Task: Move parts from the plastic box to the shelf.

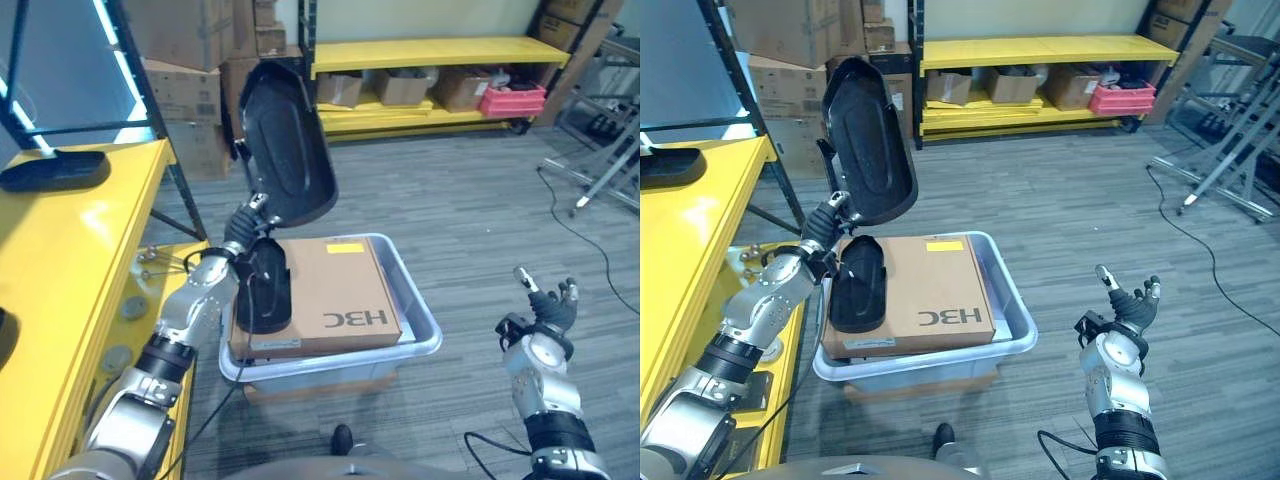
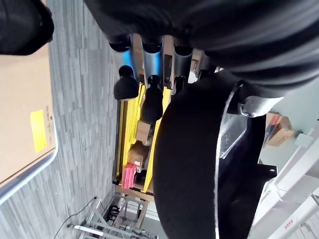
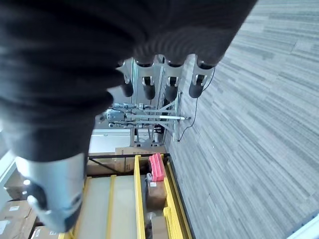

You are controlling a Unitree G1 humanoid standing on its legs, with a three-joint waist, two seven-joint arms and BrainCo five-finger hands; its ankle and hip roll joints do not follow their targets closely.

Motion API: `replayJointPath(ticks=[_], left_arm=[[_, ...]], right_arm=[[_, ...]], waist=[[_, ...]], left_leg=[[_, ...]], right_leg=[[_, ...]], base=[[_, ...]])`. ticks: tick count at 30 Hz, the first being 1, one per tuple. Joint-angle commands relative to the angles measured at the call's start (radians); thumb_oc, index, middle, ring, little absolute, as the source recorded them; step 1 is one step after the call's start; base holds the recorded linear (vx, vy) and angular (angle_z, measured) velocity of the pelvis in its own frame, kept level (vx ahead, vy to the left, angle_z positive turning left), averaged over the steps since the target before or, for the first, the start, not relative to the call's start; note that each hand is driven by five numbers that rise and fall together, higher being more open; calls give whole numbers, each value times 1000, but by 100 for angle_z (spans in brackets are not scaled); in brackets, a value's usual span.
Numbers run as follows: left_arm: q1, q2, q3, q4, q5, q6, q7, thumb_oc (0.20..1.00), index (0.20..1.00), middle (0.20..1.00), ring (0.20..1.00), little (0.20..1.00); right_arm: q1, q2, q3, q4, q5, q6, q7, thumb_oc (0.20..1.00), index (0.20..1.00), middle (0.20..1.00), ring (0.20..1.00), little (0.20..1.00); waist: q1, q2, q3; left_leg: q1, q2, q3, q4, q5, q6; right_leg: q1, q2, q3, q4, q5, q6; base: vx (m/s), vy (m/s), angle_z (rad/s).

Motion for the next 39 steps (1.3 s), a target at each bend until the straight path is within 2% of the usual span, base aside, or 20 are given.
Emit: replayJointPath(ticks=[1,4,6,8,10,12,17,19,22,24,26,29,32,34,35,37,39], left_arm=[[-114,-27,-5,9,29,-129,12,200,200,200,200,200],[-117,-21,2,3,50,-136,16,200,200,200,200,200],[-116,-13,9,-8,56,-131,17,200,200,200,200,200],[-109,4,27,-42,60,-119,24,200,200,200,200,200],[-93,28,52,-77,70,-114,23,200,200,200,200,200],[-80,48,71,-100,78,-115,15,200,200,200,200,200],[-52,91,127,-149,99,-147,-14,200,200,200,200,200],[-37,122,173,-197,148,-166,-2,200,200,200,200,200],[-33,150,184,-205,167,-201,14,200,200,200,200,200],[-33,166,185,-196,156,-218,24,200,200,200,200,200],[-26,157,196,-177,177,-233,55,200,200,200,200,200],[12,153,213,-180,160,-253,90,200,200,200,200,200],[94,135,259,-218,186,-270,103,200,200,200,200,200],[135,129,282,-225,201,-293,98,200,200,200,200,200],[152,122,295,-224,211,-306,97,200,200,200,200,200],[166,101,302,-211,224,-332,55,200,200,200,200,200],[180,92,295,-183,229,-374,65,200,200,200,200,200]], right_arm=[[-33,-25,10,27,-7,1,34,1000,1000,1000,1000,1000],[-3,8,45,100,-2,58,36,1000,1000,1000,1000,1000],[15,22,66,154,-38,68,42,1000,1000,1000,1000,1000],[40,41,116,245,-142,189,91,1000,1000,1000,1000,1000],[71,69,191,380,-204,231,144,1000,1000,1000,1000,1000],[85,78,217,468,-214,261,190,1000,1000,1000,1000,1000],[108,115,250,701,-294,279,338,1000,1000,1000,1000,1000],[120,145,287,816,-371,314,448,1000,1000,1000,1000,1000],[133,178,311,899,-351,252,470,1000,1000,1000,1000,1000],[142,181,303,932,-341,220,494,1000,1000,1000,1000,1000],[152,176,329,951,-382,181,509,1000,1000,1000,1000,1000],[149,171,371,944,-427,159,515,1000,1000,1000,1000,1000],[149,157,398,920,-427,155,485,1000,1000,1000,1000,1000],[153,147,393,922,-443,148,483,1000,1000,1000,1000,1000],[162,144,384,923,-453,145,473,1000,1000,1000,1000,1000],[183,144,361,927,-440,136,457,1000,1000,1000,1000,1000],[194,149,355,942,-468,133,441,1000,1000,1000,1000,1000]], waist=[[31,26,-37],[29,25,-38],[30,26,-39],[38,25,-39],[54,24,-36],[66,23,-32],[105,25,-25],[133,29,-23],[144,37,-17],[136,46,-15],[135,48,-14],[146,51,-1],[181,48,26],[198,48,40],[199,51,47],[186,58,57],[164,72,52]], left_leg=[[-54,72,-10,20,16,-39],[-60,72,-9,21,19,-39],[-63,72,-10,22,19,-39],[-69,67,-16,23,18,-37],[-78,61,-23,23,18,-35],[-85,56,-30,25,17,-34],[-98,40,-55,19,15,-28],[-109,29,-75,18,15,-21],[-117,16,-130,17,15,-6],[-122,10,-187,12,22,0],[-137,12,-225,13,32,-13],[-154,26,-255,10,51,-30],[-196,46,-253,13,85,-58],[-231,63,-225,30,100,-75],[-249,85,-169,46,110,-84],[-280,132,-23,67,132,-98],[-279,174,161,49,157,-118]], right_leg=[[61,-79,6,87,-112,120],[55,-78,8,88,-112,118],[53,-80,6,89,-112,118],[50,-84,3,91,-111,118],[45,-90,-1,95,-110,119],[43,-95,-5,100,-109,122],[42,-106,-19,98,-105,129],[40,-117,-27,107,-108,137],[20,-119,15,155,-115,141],[17,-86,70,171,-146,123],[22,-52,90,153,-160,100],[19,-26,78,161,-179,81],[35,-13,13,160,-198,61],[49,-9,-35,154,-203,51],[59,-11,-80,155,-207,45],[74,-19,-168,167,-218,37],[88,-30,-265,197,-245,41]], base=[[0,0,0],[-10,-3,-1],[0,0,0],[-8,5,2],[0,0,0],[-16,6,0],[-24,17,4],[-51,20,4],[-42,-13,11],[-27,-54,45],[-44,-85,92],[-99,-100,81],[-132,-92,50],[-108,-66,80],[-97,-32,90],[-85,27,121],[31,89,235]])
